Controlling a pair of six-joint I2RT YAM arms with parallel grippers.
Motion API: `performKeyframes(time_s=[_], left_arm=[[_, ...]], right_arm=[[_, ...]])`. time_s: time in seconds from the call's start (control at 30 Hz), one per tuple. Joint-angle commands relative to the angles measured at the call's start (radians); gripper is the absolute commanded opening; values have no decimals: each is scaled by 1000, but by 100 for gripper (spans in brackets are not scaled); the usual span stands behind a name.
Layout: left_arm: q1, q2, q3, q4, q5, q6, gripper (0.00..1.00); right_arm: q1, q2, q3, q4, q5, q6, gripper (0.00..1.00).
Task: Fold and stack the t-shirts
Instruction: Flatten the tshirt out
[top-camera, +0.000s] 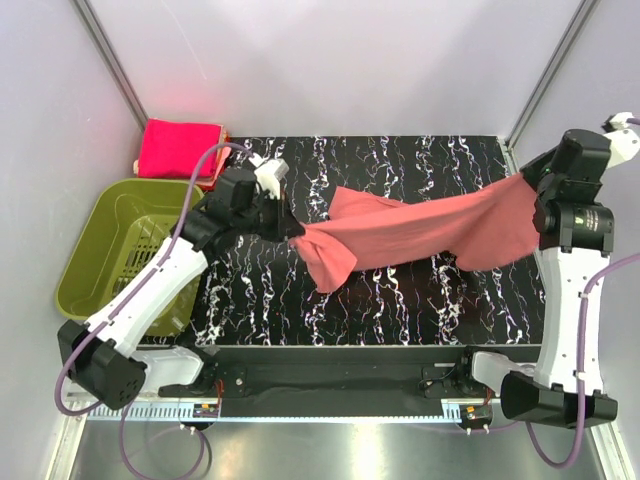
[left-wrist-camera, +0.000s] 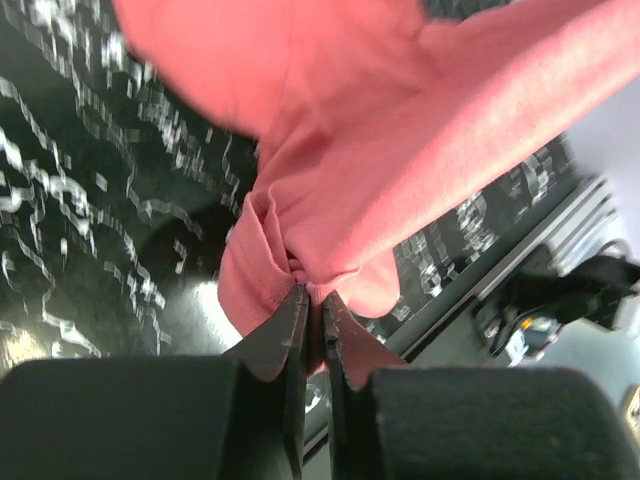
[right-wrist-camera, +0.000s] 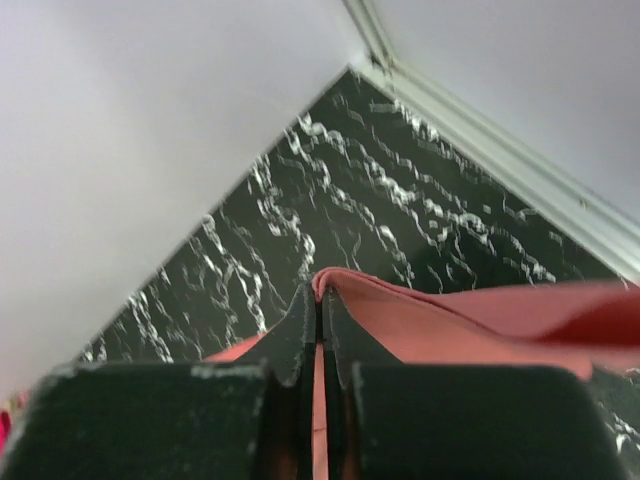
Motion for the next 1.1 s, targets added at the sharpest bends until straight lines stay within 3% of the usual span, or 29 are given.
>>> performKeyframes(time_s=[0.0, 0.23, 0.4, 0.5, 0.63, 0.67, 0.7, 0.73, 0.83, 0.93, 1.07], left_arm=[[14, 11, -24, 36, 4, 24, 12], [77, 174, 88, 33, 19, 53, 17], [97, 217, 265, 39, 64, 79, 3], [120, 267, 435, 88, 73, 67, 0], [163, 356, 595, 140, 172, -10, 0], [158, 369, 602, 142, 203, -16, 5], [152, 382, 574, 146, 220, -22, 23], [128, 387, 550, 149, 226, -15, 33], [54, 387, 387, 190, 185, -8, 51], [-51, 408, 228, 295, 174, -30, 55], [-170, 517, 207, 301, 66, -15, 58]], right_arm=[[0, 9, -46, 20, -83, -5, 0], [0, 12, -140, 61, -168, 36, 0], [0, 41, -109, 112, -164, -24, 0], [0, 142, 7, 175, -140, -30, 0], [0, 305, 309, 103, -234, -39, 0], [0, 313, 337, 89, -264, -36, 0], [0, 313, 337, 77, -306, -22, 0], [0, 293, 314, 78, -327, -12, 0], [0, 219, 160, 80, -366, 16, 0], [0, 149, 12, 89, -372, 25, 0], [0, 76, -115, 104, -400, 47, 0]])
